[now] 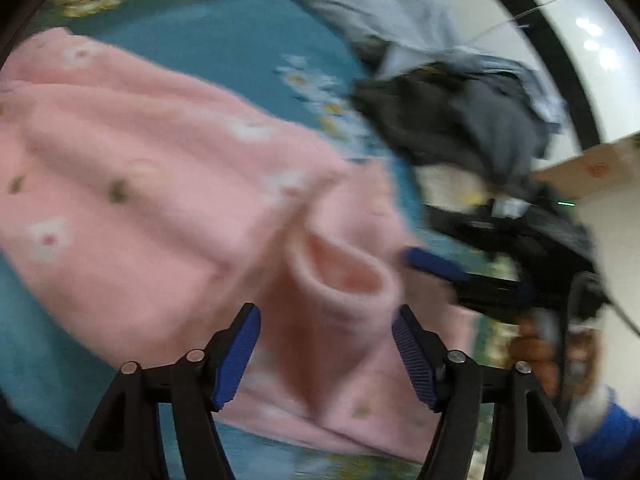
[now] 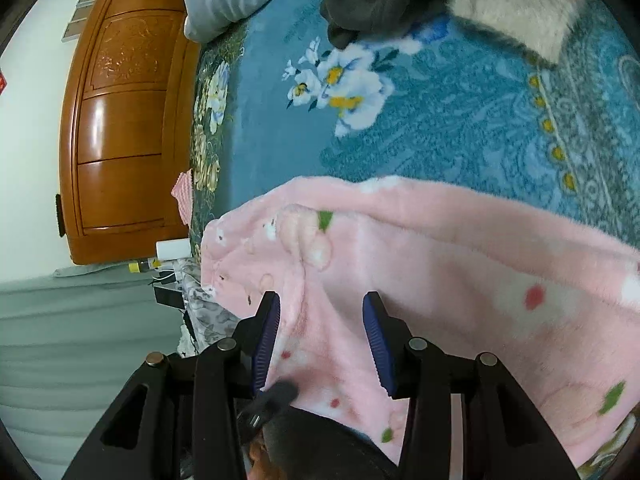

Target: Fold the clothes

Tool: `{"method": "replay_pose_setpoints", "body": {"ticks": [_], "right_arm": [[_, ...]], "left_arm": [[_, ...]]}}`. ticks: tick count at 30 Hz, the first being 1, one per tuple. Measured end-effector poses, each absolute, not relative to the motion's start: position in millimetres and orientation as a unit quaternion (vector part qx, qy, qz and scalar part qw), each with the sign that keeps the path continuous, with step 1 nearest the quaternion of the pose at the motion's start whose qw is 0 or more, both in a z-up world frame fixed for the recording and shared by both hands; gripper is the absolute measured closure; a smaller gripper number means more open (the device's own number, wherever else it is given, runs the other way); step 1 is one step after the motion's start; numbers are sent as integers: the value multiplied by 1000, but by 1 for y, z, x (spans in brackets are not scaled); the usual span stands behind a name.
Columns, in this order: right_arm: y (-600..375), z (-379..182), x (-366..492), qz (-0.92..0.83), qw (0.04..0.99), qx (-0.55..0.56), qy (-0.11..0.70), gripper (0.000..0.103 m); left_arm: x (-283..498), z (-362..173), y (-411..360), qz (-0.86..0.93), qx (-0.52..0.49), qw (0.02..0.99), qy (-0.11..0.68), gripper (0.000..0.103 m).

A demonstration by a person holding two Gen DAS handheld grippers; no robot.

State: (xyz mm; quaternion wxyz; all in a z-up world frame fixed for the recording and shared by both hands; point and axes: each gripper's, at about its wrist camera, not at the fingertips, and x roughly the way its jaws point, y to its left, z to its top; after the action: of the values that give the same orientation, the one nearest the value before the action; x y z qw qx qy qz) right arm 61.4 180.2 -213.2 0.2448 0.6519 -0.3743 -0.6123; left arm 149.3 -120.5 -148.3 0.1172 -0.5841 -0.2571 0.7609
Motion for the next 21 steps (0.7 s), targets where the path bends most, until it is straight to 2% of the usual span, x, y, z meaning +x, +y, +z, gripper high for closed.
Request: {"method": "replay_pose_setpoints", "body": {"ticks": [8,11,13,14,16,21], "right_arm": [[174,-216,60,-609,247,663,-359,58],[172,-214,59,-610,248,665,-352,58],[173,-213,58,-614,247,665,-347,58],[173,-214,57,-614,246,664,-348,58],[173,-213,57,-614,248,664,-348,58],[164,-214,59,-616,252,671,-327,58]], "left_arm": [[152,-184,-153,722,-601,79,-333,31],[155,-193,-160,709,-597,81,-366,35],[155,-194,-163,706,-595,82,-374,64],[156,-194,-164,705,-595,83,-377,84],[156,-194,-166,702,-594,83,-384,88],[157,-194,-173,696,-591,85,-400,88]]}}
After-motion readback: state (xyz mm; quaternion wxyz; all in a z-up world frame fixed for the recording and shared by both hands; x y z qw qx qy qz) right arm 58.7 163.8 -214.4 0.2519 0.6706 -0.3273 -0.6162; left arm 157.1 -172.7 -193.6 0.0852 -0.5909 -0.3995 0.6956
